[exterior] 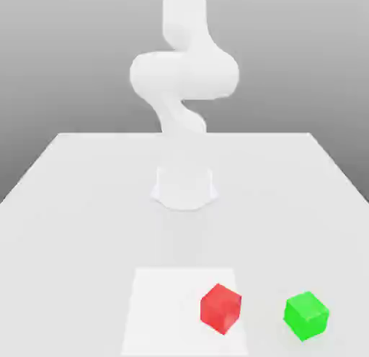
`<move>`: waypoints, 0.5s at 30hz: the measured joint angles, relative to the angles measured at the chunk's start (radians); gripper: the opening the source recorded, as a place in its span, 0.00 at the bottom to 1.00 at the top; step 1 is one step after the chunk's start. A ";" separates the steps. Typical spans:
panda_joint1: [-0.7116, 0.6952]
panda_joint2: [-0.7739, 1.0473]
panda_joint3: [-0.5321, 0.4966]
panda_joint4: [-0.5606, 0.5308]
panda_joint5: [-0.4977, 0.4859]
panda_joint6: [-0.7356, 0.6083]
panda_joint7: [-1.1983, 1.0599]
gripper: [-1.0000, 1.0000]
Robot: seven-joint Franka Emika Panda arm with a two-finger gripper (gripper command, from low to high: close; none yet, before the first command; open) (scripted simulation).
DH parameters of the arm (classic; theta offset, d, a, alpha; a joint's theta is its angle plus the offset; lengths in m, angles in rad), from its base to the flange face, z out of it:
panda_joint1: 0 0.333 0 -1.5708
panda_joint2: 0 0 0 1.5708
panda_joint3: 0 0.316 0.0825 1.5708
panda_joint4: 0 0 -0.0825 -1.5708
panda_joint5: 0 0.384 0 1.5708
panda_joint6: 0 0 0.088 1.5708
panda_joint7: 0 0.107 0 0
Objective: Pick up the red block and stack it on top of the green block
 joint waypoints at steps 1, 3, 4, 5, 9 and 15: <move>0.019 0.039 -0.012 -0.014 0.005 0.019 -0.036 0.50; 0.052 0.115 -0.033 -0.040 0.016 0.054 -0.105 0.50; 0.068 0.151 -0.043 -0.053 0.021 0.071 -0.139 0.50; 0.084 0.188 -0.052 -0.065 0.027 0.089 -0.172 0.50; 0.139 0.334 -0.082 -0.116 0.051 0.157 -0.309 0.50; 0.193 0.552 -0.096 -0.191 0.079 0.259 -0.507 0.50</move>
